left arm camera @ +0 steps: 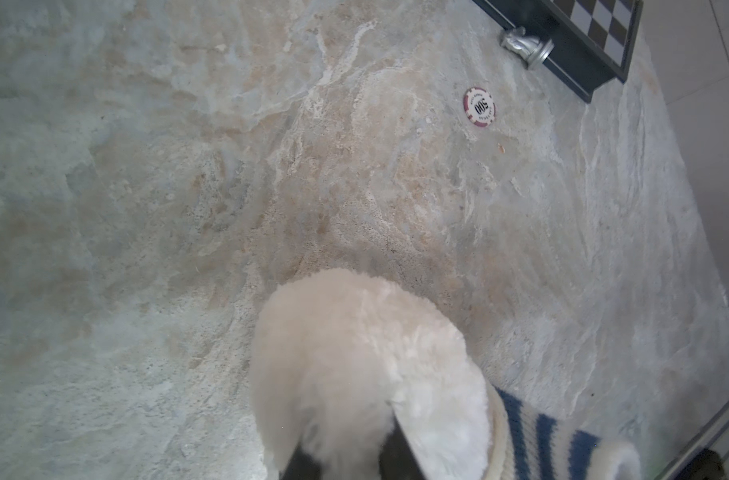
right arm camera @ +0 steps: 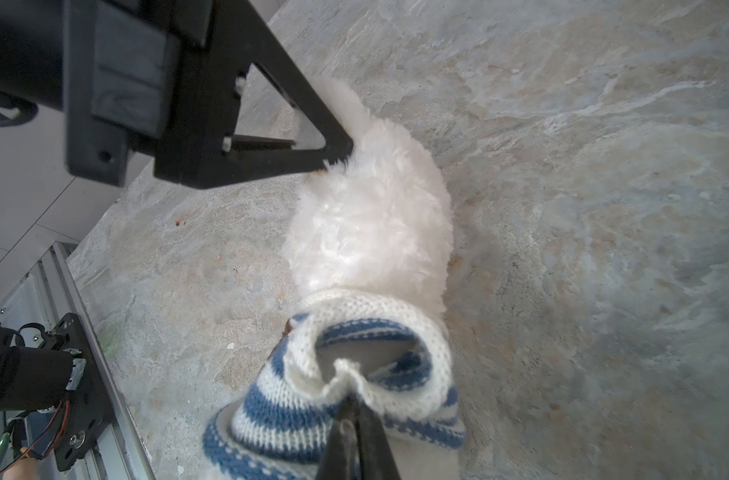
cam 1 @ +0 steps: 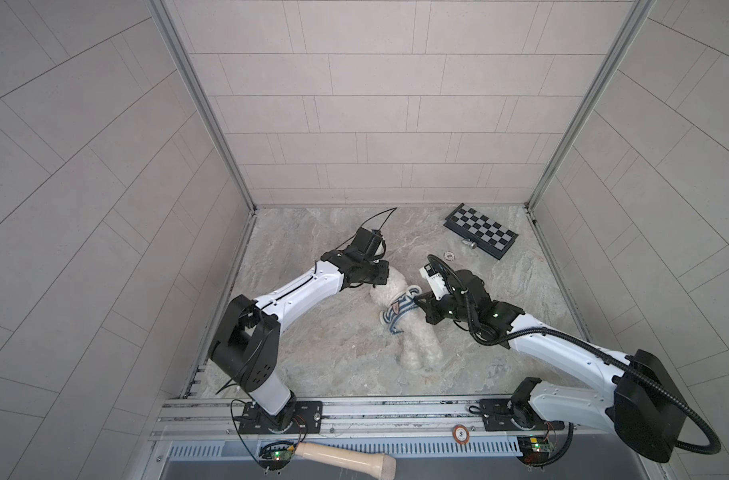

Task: Dress the teddy bear

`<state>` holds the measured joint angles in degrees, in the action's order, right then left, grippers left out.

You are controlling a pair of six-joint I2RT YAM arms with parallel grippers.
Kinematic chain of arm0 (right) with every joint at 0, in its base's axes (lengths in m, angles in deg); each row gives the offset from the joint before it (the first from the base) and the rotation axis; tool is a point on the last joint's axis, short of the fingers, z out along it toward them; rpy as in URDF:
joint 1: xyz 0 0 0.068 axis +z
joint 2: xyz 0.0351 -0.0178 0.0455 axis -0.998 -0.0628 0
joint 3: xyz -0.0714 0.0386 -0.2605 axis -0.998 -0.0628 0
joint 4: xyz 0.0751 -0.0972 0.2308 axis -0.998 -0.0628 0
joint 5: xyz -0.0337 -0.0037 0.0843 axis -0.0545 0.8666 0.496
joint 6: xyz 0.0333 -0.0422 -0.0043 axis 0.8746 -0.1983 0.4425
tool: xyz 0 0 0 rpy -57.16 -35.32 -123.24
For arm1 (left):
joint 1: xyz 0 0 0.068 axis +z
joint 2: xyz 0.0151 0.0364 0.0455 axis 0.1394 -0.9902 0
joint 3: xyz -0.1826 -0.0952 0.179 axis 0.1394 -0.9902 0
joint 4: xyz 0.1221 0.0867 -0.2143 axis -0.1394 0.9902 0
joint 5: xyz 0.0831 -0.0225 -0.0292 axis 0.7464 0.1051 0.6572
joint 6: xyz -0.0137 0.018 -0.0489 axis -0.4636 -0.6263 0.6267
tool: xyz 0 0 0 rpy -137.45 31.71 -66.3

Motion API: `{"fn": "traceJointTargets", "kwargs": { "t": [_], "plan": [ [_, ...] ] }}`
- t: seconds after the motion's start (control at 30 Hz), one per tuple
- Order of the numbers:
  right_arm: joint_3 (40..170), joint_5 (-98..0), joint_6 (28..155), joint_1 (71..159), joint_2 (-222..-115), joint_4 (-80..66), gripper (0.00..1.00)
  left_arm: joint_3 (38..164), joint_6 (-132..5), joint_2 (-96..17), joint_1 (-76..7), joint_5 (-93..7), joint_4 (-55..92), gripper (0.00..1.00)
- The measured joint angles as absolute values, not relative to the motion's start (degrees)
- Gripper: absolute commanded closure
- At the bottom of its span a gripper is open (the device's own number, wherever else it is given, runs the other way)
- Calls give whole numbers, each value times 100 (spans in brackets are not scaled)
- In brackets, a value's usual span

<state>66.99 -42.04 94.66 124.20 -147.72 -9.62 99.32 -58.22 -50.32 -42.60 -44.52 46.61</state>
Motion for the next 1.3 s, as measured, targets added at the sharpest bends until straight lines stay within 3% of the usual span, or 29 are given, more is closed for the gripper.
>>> {"fn": "traceJointTargets", "kwargs": {
  "t": [0.07, 0.7, 1.3],
  "plan": [
    [6775, -4230, 9400, 12436, -14772, -1095, 100, 9927, -5781, -5008, -4260, -4410, 4615, 100],
    [7540, -4510, 8775, 12650, -14741, -2186, 100, 8937, -5007, -3946, -4074, -3466, 4121, 100],
    [7256, -4567, 8878, 12814, -14311, -2230, 100, 8242, -4382, -3342, -4090, -2773, 3756, 100]
  ]
}}
